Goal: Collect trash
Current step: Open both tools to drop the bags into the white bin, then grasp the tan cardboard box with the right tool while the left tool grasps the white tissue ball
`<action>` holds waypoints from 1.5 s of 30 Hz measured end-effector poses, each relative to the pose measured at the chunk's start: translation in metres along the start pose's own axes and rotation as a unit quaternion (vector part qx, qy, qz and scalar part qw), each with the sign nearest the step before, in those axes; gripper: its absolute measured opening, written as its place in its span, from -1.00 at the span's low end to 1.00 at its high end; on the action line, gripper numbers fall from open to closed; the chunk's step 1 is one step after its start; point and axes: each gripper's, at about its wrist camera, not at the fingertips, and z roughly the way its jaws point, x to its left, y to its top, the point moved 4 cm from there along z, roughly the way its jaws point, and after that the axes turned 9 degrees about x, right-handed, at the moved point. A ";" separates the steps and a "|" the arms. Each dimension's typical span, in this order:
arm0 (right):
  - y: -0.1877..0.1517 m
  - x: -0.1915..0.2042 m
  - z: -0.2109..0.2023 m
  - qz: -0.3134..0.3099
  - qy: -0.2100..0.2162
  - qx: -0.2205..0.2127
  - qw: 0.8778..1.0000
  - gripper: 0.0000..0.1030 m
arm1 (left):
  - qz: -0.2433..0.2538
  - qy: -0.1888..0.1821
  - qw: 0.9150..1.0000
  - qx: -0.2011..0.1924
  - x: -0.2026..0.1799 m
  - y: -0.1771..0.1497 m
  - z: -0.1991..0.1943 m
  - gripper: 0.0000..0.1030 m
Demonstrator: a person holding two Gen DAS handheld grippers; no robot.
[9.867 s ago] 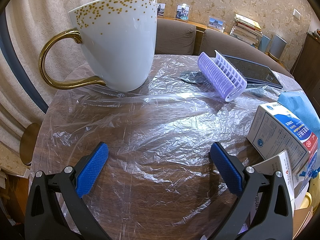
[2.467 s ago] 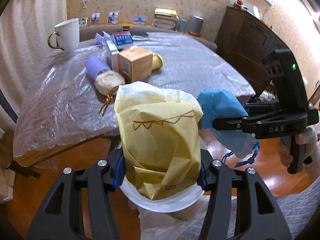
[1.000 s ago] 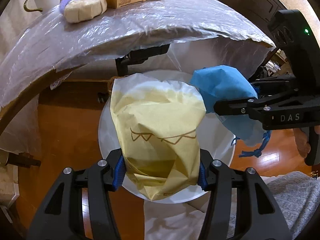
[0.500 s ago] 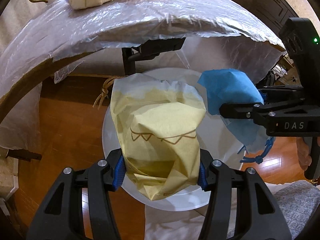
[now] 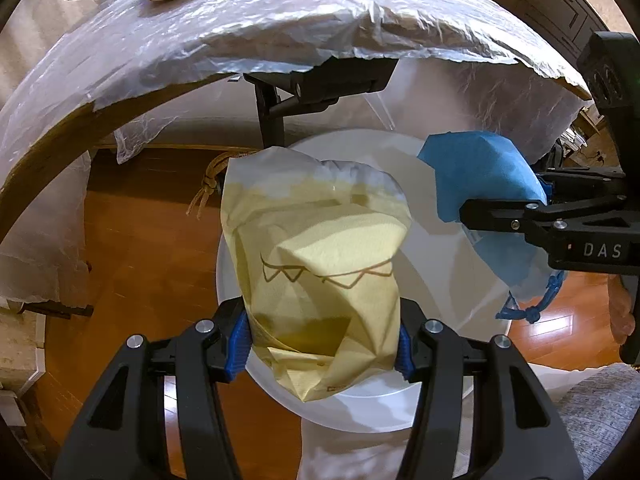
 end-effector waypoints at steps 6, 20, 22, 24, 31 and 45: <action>0.001 -0.003 0.006 0.000 -0.006 0.003 1.000 -0.18 | 0.006 0.005 1.000 0.000 -0.001 0.001 0.003 0.08; -0.001 -0.007 -0.003 0.002 -0.018 -0.010 1.000 0.27 | -0.007 -0.011 1.000 -0.021 0.008 0.009 -0.005 0.59; -0.001 -0.009 -0.006 0.002 -0.017 -0.013 1.000 0.31 | -0.005 -0.008 1.000 -0.021 0.008 0.009 -0.006 0.59; -0.001 -0.011 -0.009 -0.002 -0.016 -0.015 1.000 0.34 | -0.004 -0.005 1.000 -0.022 0.008 0.009 -0.008 0.59; -0.010 -0.006 -0.048 -0.032 -0.028 -0.043 0.998 0.46 | -0.005 -0.004 0.999 -0.039 0.015 0.005 -0.040 0.59; 0.077 0.059 -0.169 -0.144 -0.051 -0.266 0.952 0.93 | 0.014 0.128 0.969 -0.209 0.044 0.070 -0.140 0.97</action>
